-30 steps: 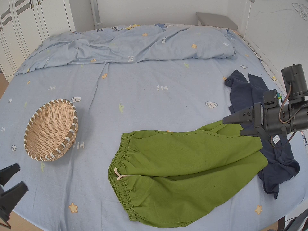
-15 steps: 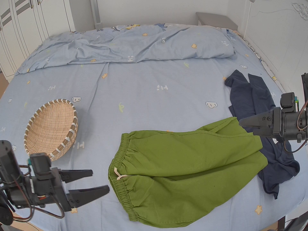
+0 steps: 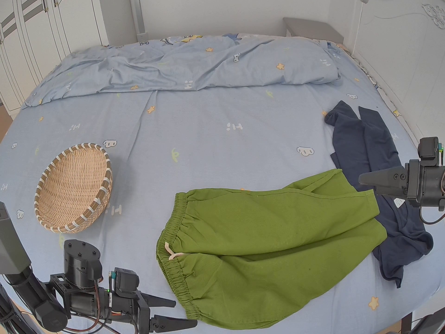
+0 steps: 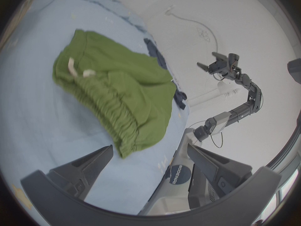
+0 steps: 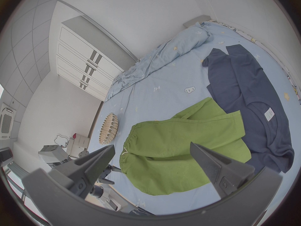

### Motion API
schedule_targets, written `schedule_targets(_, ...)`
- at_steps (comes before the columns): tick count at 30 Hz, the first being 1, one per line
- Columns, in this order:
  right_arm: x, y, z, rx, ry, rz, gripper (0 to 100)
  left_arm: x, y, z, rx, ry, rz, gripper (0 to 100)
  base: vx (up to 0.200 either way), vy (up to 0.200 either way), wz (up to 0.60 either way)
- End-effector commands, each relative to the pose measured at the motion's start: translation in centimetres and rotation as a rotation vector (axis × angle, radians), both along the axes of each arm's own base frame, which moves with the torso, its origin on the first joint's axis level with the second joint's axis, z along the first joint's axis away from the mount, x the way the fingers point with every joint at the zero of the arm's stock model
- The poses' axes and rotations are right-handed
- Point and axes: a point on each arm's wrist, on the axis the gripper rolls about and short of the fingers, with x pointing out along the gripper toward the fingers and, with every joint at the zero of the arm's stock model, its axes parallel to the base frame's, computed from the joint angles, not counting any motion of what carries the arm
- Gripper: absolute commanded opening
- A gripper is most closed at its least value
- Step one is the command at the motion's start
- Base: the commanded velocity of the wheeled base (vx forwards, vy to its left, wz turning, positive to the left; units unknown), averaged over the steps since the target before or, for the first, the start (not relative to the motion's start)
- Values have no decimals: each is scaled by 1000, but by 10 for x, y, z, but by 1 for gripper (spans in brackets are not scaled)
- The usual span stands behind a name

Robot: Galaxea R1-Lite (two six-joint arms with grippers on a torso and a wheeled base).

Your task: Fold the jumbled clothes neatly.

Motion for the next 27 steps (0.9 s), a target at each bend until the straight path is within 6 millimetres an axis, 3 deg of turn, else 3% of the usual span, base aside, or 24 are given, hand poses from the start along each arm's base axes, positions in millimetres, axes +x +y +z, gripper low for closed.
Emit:
schedule_targets(1, -5, -4, 1, 0, -17, -6, 100, -10, 2, -11, 34, 88, -29, 100, 0, 0, 0)
schedule_targets(10, -5, -1, -1, -1, -11, 7, 100, 2, -3, -11, 26, 43, -24, 100, 0, 0, 0)
schedule_targets(20, -6, -1, -1, -1, -11, 10, 100, 21, -13, -36, 6, -3, -18, 100, 0, 0, 0)
schedule_targets(27, -6, -1, -1, -1, -10, 9, 100, 22, -14, -46, 12, -33, 7, 100, 0, 0, 0)
